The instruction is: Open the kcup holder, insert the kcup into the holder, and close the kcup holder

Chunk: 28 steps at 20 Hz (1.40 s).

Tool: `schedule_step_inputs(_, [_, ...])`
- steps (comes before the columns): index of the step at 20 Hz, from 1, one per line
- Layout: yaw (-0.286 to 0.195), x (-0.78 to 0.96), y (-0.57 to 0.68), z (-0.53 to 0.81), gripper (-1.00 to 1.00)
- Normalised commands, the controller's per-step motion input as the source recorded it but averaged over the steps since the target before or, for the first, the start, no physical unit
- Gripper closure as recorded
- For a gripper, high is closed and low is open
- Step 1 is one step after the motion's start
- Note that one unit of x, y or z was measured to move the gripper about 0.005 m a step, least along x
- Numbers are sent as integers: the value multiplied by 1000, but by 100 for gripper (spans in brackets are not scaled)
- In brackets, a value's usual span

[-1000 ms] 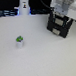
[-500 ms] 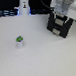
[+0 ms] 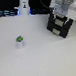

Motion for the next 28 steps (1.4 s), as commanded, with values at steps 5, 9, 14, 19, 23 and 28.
schedule_step_inputs(5, [-14,993,-221,181,100])
schedule_step_inputs(9, [-51,984,-289,112,100])
schedule_step_inputs(14, [-67,962,-299,122,100])
schedule_step_inputs(19, [-60,968,-323,142,100])
schedule_step_inputs(23, [-67,950,-339,144,100])
schedule_step_inputs(28, [-71,918,-337,172,100])
